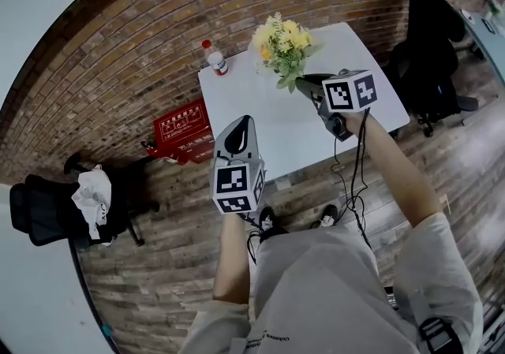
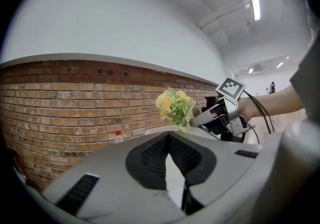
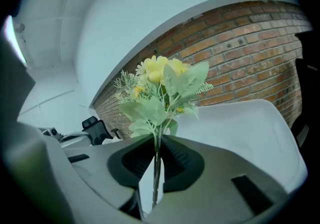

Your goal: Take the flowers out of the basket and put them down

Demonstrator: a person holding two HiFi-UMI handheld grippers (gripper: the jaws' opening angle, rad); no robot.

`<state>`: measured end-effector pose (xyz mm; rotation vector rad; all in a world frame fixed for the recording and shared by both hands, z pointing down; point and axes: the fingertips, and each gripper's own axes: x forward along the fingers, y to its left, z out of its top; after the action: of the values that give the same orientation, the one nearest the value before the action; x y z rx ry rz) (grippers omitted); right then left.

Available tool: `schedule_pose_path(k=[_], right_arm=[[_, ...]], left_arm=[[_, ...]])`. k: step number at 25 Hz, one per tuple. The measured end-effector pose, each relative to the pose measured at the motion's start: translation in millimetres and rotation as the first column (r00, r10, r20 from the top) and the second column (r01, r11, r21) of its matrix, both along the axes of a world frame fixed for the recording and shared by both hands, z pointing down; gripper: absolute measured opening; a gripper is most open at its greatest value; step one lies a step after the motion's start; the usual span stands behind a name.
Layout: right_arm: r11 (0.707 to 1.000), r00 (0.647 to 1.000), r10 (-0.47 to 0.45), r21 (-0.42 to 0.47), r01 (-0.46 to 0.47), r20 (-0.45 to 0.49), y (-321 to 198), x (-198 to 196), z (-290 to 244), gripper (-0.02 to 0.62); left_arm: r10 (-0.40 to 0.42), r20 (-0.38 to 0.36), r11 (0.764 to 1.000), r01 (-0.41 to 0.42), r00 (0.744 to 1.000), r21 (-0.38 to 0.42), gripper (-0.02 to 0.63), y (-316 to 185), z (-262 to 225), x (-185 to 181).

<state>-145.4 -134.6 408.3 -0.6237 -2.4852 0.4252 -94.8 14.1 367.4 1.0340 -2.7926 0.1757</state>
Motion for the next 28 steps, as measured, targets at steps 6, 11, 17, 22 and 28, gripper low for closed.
schedule_pose_path(k=[6,11,17,22,28], right_arm=[[0.995,0.995,0.097,0.037,-0.097,-0.002,32,-5,6,0.064],[0.985,0.987,0.162,0.054,-0.163,0.012,61,-5,10,0.064],[0.974,0.975,0.22,0.049,-0.221,0.014,98,1,19,0.064],[0.961,0.962,0.272,0.051,-0.273,0.027,130,-1,22,0.064],[0.95,0.951,0.307,0.059,-0.308,0.012,170,7,37,0.064]], left_arm=[[0.061,-0.034,0.996,-0.063,0.998,-0.056,0.028,29,19,-18],[0.109,-0.068,0.991,-0.114,0.992,-0.077,0.026,58,35,-29],[0.197,-0.08,0.975,-0.204,0.977,-0.094,0.026,82,50,-32],[0.242,-0.091,0.963,-0.251,0.966,-0.096,0.026,103,63,-42],[0.278,-0.127,0.95,-0.293,0.952,-0.112,0.027,119,85,-49]])
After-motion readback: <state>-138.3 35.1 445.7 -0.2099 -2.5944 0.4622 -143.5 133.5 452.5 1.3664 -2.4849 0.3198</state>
